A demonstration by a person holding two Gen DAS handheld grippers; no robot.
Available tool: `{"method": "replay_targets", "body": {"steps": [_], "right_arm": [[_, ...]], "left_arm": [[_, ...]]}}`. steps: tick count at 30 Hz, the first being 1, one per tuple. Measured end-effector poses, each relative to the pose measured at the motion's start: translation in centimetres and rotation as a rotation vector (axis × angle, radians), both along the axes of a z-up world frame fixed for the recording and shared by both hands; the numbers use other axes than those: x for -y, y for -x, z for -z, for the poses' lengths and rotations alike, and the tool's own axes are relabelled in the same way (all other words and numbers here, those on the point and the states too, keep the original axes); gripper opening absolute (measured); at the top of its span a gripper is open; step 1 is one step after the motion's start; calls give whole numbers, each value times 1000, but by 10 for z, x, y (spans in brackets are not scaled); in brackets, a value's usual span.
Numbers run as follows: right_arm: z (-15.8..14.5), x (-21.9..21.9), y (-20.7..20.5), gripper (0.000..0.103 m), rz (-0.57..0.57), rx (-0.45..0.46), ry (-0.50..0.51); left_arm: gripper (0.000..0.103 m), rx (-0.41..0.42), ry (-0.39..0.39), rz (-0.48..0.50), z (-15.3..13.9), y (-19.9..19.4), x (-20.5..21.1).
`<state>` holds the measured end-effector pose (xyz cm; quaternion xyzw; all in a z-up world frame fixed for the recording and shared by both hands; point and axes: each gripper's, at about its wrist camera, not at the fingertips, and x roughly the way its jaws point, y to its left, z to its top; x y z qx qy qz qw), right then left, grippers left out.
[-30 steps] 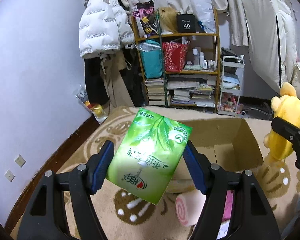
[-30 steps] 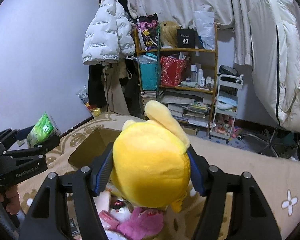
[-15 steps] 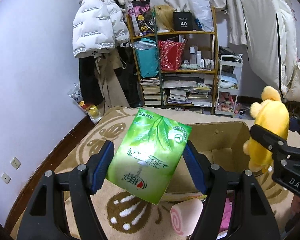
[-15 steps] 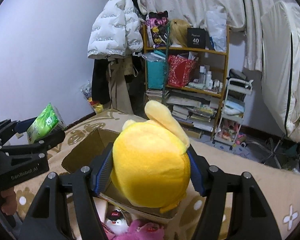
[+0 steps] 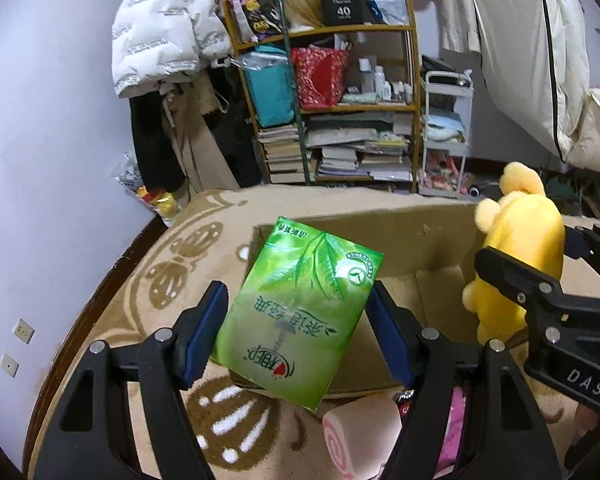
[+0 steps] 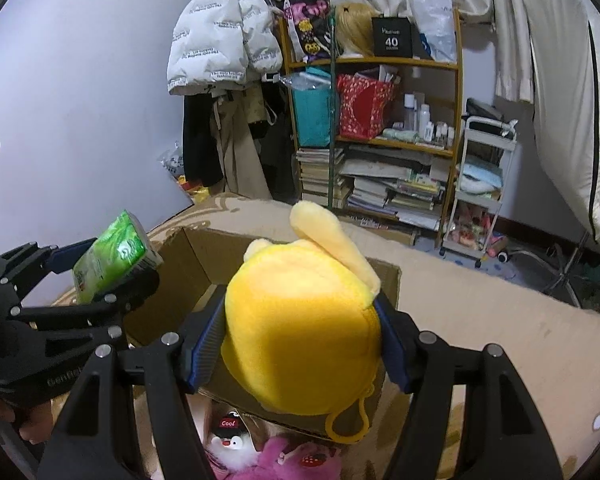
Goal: Organize soft objects
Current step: 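Drop the yellow plush and green tissue pack into the cardboard box with both grippers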
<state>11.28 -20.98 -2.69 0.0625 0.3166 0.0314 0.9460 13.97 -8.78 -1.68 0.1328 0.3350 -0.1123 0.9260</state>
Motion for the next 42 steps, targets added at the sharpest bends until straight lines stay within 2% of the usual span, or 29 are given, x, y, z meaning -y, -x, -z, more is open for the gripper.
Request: {"method": "replay_targets", "body": {"steps": [6, 14, 18, 28, 37, 42], "right_arm": [[12, 2, -7, 72, -18, -44, -14], [22, 8, -11, 73, -18, -79, -54], [26, 12, -11, 74, -22, -90, -105], [27, 13, -11, 74, -24, -91, -114], [29, 13, -11, 77, -29, -81, -130], [25, 14, -10, 82, -30, -66, -137]], "left_arm": [[70, -29, -23, 3, 14, -5, 2], [70, -71, -4, 0, 22, -11, 0], [70, -83, 3, 1, 24, -13, -1], [70, -84, 28, -2, 24, -18, -5], [71, -97, 15, -7, 27, -18, -7], [88, -106, 7, 0, 25, -11, -8]]}}
